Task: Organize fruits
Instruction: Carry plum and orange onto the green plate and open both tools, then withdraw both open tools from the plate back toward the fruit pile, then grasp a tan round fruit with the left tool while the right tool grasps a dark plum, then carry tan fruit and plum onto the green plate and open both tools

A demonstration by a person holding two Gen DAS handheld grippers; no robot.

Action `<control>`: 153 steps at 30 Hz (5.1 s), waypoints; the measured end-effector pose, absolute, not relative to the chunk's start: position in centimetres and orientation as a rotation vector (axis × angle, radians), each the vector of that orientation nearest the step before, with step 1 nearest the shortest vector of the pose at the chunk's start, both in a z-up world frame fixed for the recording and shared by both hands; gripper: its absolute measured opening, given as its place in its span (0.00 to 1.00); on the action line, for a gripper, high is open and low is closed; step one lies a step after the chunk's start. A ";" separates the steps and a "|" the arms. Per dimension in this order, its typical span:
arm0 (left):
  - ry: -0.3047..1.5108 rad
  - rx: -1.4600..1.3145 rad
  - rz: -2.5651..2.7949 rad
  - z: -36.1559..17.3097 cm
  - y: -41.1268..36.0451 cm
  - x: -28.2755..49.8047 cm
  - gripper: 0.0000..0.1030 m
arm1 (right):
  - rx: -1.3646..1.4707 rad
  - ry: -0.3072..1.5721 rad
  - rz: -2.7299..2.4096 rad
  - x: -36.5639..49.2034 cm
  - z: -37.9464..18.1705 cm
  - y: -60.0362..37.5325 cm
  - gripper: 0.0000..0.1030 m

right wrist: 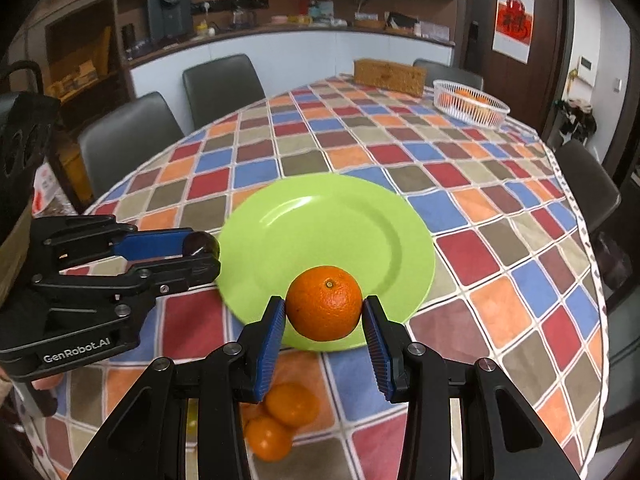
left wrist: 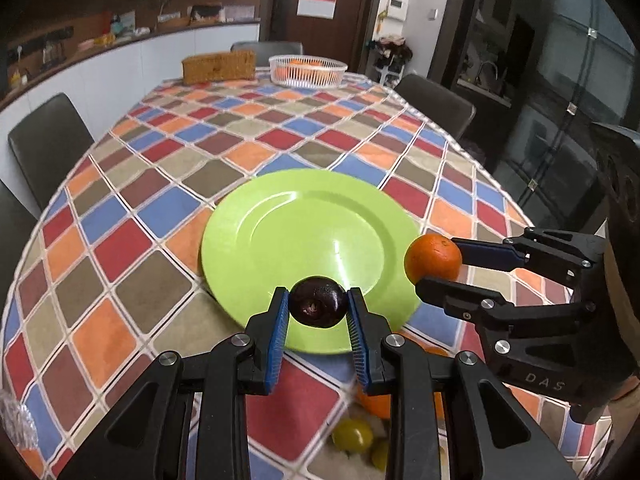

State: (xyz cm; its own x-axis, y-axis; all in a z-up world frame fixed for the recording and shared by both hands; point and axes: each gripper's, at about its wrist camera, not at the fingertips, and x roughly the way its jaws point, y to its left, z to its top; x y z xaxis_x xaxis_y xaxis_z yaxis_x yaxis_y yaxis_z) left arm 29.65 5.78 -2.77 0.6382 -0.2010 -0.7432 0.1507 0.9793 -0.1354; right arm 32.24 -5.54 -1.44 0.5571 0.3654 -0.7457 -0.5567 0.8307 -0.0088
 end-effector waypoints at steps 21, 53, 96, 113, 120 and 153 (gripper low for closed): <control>0.913 -0.050 -0.159 -4.7 6.2 32.0 0.38 | -0.213 0.909 0.512 36.0 -4.4 -5.2 0.40; 0.636 -0.042 -0.131 2.5 1.6 15.4 0.62 | -0.120 0.629 0.430 20.1 2.6 -12.2 0.54; 0.860 -0.008 -0.170 -8.0 -2.6 16.6 0.31 | -0.088 0.854 0.423 20.0 -7.2 -13.7 0.44; 0.862 0.004 -0.166 -8.1 -2.8 17.5 0.25 | -0.068 0.891 0.435 21.2 -8.2 -13.4 0.29; 0.824 -0.001 -0.173 -6.8 -2.5 16.8 0.25 | -0.073 0.871 0.446 20.6 -7.4 -13.3 0.28; 0.584 0.003 -0.171 1.6 1.1 15.4 0.25 | -0.076 0.607 0.475 19.3 2.2 -10.3 0.28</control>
